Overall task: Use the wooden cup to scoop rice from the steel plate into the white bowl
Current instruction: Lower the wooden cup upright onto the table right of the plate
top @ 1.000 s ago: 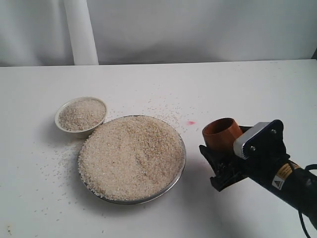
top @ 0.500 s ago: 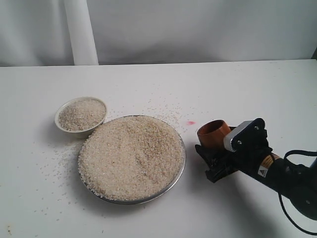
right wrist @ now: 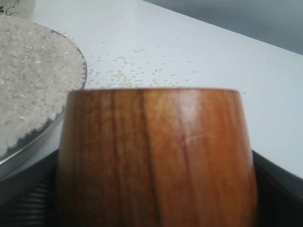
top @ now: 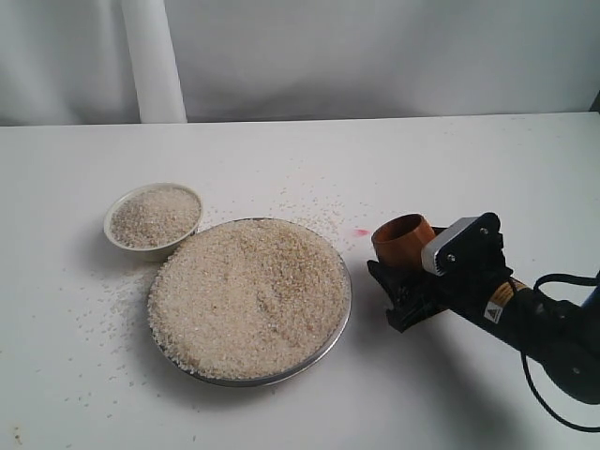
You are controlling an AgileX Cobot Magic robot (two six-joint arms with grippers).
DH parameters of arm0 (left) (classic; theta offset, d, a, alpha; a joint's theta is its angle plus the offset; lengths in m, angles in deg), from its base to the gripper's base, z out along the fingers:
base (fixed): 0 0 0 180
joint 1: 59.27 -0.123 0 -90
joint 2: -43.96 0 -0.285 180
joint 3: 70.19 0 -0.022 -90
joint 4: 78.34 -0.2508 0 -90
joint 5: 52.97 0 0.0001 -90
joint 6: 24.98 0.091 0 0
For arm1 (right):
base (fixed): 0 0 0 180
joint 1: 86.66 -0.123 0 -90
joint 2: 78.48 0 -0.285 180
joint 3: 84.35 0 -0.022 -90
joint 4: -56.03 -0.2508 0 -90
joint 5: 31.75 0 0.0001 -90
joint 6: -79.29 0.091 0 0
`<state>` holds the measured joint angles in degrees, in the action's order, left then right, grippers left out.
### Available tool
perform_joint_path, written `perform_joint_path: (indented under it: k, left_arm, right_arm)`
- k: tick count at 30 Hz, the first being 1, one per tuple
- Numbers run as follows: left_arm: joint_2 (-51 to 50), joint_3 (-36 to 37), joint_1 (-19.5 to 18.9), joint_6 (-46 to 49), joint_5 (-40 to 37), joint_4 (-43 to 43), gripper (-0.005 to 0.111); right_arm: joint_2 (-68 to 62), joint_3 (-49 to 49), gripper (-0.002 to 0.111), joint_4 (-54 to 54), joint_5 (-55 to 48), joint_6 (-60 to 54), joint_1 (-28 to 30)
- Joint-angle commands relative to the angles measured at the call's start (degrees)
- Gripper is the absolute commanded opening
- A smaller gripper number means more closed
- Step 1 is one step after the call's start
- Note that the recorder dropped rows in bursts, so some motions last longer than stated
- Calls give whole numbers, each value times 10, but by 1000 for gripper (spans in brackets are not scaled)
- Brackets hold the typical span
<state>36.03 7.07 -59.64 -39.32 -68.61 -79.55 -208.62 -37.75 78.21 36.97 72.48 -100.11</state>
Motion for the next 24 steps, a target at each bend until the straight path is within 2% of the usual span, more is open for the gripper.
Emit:
perform_joint_path:
  k: [1,22,24]
  left_arm:
    - [1,0,4,-2,4,2,0]
    - [1,0,4,-2,4,2,0]
    - [1,0,4,-2,4,2,0]
  right_arm:
    - [0,-2,0,-7,12,0,3]
    - [-21,-19,0,8,12,3,3]
    - [-21,-19,5,6,12,3,3]
